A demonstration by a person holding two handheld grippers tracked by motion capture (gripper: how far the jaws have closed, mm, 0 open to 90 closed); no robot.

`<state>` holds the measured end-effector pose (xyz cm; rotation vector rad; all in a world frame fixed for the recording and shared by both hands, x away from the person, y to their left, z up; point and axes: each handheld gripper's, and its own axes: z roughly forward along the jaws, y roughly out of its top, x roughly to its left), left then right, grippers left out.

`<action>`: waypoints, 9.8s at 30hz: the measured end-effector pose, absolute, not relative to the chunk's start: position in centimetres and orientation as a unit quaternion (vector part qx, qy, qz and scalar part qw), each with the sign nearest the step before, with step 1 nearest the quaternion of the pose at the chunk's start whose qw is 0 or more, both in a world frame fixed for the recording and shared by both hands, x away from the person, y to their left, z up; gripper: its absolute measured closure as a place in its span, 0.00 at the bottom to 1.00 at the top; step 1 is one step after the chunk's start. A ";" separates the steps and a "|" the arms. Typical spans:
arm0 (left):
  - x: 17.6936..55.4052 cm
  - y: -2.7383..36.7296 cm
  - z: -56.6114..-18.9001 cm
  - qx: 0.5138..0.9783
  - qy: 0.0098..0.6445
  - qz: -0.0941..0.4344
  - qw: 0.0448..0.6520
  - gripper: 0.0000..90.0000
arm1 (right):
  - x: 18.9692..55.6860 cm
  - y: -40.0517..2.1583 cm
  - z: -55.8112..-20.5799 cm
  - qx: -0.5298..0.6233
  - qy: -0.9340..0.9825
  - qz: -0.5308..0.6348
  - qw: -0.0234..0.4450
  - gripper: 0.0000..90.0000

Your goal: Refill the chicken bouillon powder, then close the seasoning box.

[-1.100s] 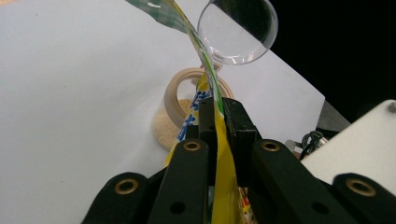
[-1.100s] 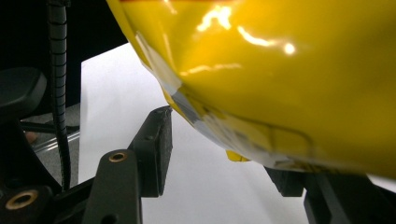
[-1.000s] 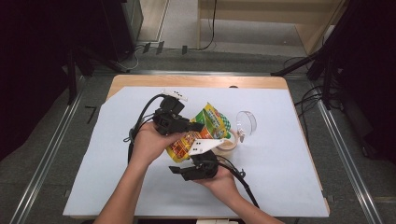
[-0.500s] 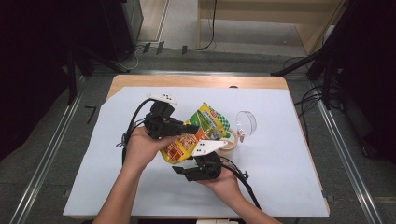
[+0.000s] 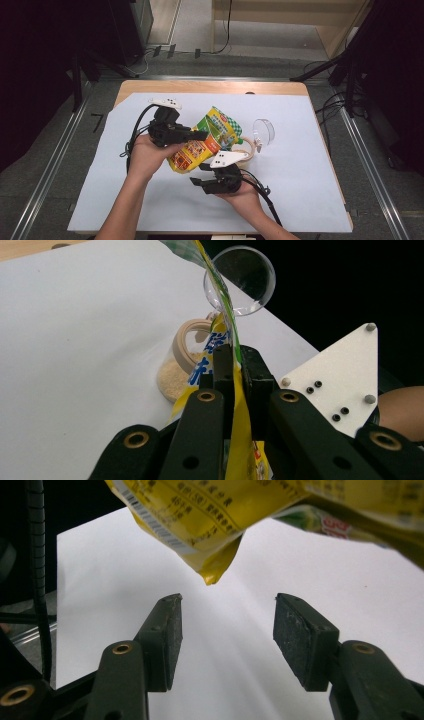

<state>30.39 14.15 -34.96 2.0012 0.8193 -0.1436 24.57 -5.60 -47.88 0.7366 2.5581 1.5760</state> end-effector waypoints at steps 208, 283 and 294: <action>30.2 28.2 -35.6 0.756 0.454 0.062 0.467 0.54 | 24.8 -10.6 -45.4 0.254 0.847 0.467 0.024 0.61; 31.5 28.1 -42.1 0.771 0.459 0.039 0.440 0.49 | 28.5 -25.7 -38.5 0.396 0.780 0.473 0.107 1.00; 31.5 28.2 -42.1 0.770 0.461 0.041 0.439 0.49 | 29.7 -24.7 -41.7 0.416 0.778 0.459 0.104 1.00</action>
